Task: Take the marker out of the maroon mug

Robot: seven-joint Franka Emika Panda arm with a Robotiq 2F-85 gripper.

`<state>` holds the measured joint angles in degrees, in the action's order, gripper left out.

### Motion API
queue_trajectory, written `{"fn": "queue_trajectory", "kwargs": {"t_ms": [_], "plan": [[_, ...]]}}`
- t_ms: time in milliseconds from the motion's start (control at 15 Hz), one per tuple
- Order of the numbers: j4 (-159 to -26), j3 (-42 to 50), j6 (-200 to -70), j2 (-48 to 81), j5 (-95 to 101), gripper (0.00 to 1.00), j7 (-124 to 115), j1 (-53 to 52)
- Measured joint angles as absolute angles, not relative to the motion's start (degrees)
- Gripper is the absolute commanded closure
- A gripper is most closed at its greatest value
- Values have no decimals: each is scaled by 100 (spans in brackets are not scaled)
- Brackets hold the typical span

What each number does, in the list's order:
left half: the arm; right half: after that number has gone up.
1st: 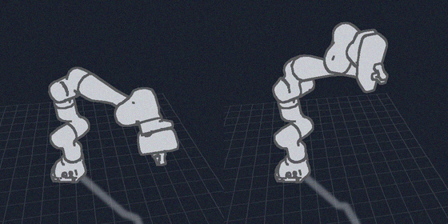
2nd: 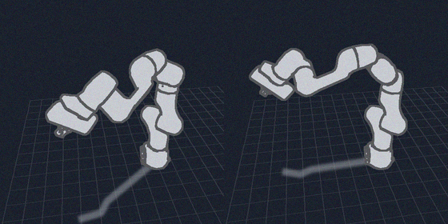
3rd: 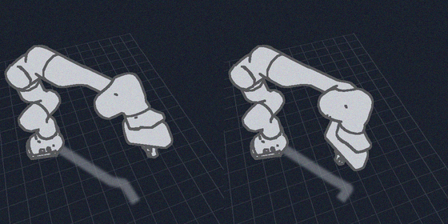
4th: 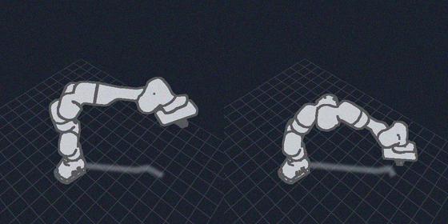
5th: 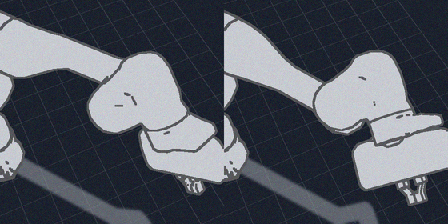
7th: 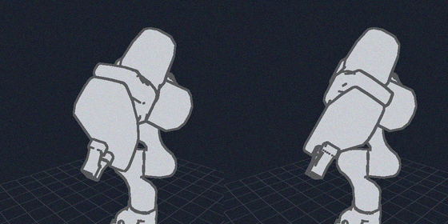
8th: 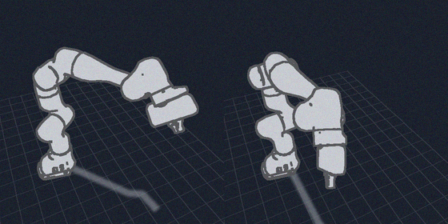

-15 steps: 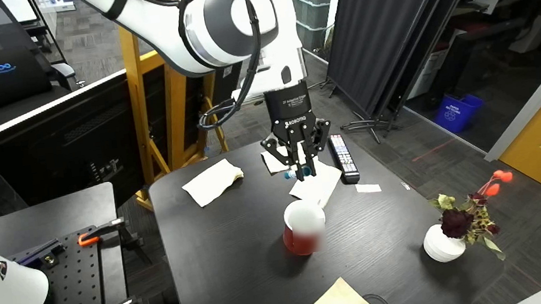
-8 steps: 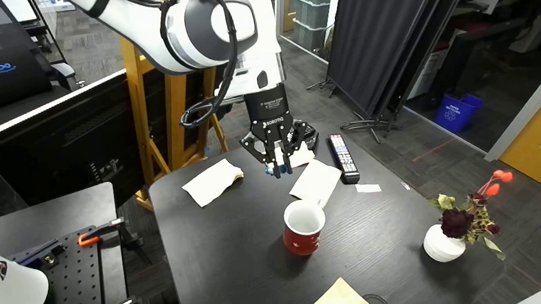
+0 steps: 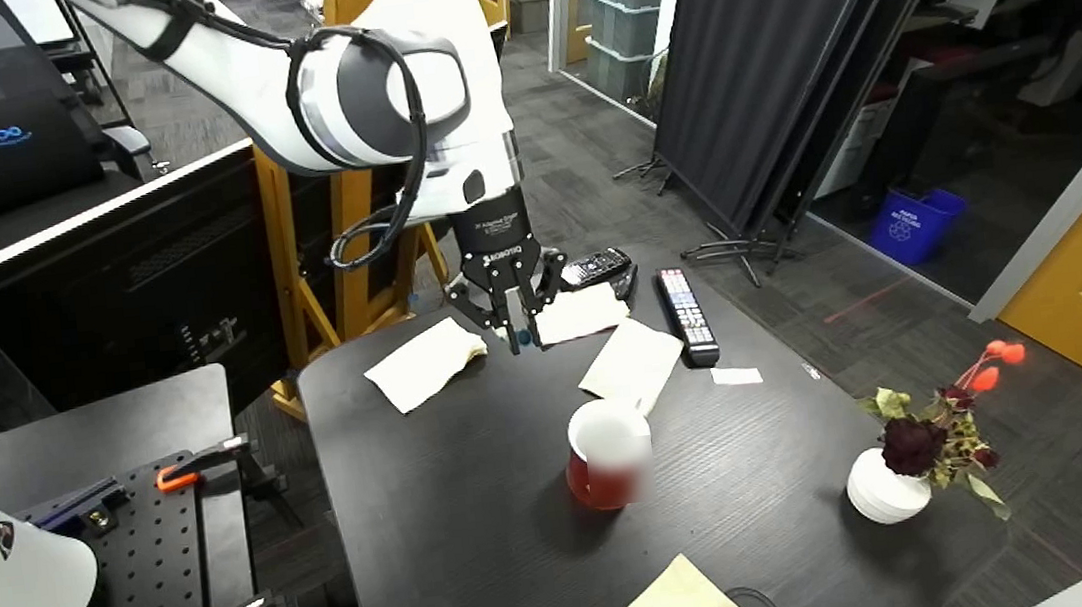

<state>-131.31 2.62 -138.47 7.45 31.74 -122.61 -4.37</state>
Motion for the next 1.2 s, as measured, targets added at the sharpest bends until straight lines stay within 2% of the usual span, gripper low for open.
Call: {"fn": "queue_trajectory", "kwargs": {"t_ms": [733, 1200], "plan": [[-13386, 279, -15153, 1337, 3300, 94, -13271, -570], [-13206, 763, -15608, 2036, 3535, 94, -14097, -1074]]}}
